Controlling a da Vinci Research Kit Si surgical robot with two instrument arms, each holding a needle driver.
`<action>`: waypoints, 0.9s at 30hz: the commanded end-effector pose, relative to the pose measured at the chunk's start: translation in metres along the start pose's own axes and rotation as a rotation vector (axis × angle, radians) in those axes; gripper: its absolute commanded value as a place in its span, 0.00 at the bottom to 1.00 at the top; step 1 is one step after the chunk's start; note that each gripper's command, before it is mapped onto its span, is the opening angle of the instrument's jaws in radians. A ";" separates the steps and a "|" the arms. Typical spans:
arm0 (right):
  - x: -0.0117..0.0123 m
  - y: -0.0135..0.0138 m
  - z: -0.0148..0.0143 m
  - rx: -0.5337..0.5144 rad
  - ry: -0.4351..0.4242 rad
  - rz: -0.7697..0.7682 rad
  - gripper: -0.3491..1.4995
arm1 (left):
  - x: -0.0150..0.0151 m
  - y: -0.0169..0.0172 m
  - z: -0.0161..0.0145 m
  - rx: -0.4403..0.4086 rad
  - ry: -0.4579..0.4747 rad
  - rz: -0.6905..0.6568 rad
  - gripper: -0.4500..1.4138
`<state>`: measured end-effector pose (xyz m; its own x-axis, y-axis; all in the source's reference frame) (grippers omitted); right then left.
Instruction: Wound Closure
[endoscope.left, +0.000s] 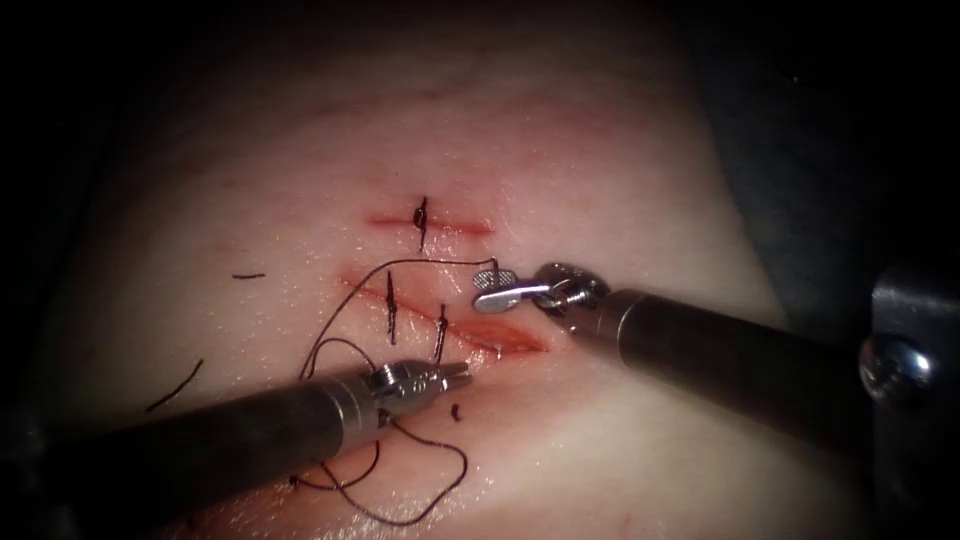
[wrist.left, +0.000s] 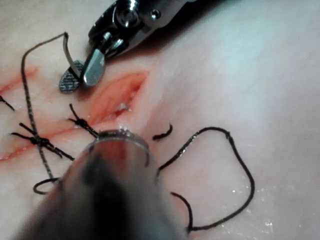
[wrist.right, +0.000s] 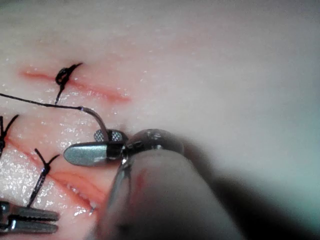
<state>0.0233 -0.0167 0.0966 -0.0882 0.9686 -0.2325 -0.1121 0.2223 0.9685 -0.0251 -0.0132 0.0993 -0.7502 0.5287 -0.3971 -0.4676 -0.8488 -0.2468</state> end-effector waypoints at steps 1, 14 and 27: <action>0.0010 0.0006 0.0003 -0.004 0.001 -0.053 0.93 | 0.0002 0.0001 0.0008 0.000 0.001 0.001 0.17; 0.0033 -0.0006 0.0007 -0.049 0.023 -0.278 0.92 | 0.0003 0.0003 0.0006 0.002 0.000 -0.002 0.17; 0.0060 -0.0030 0.0000 -0.147 0.053 -0.428 0.91 | 0.0003 0.0004 0.0007 0.004 -0.001 -0.002 0.15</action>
<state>0.0224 -0.0119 0.0918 -0.0511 0.7840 -0.6186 -0.2924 0.5805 0.7599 -0.0253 -0.0135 0.0990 -0.7496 0.5314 -0.3945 -0.4721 -0.8471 -0.2441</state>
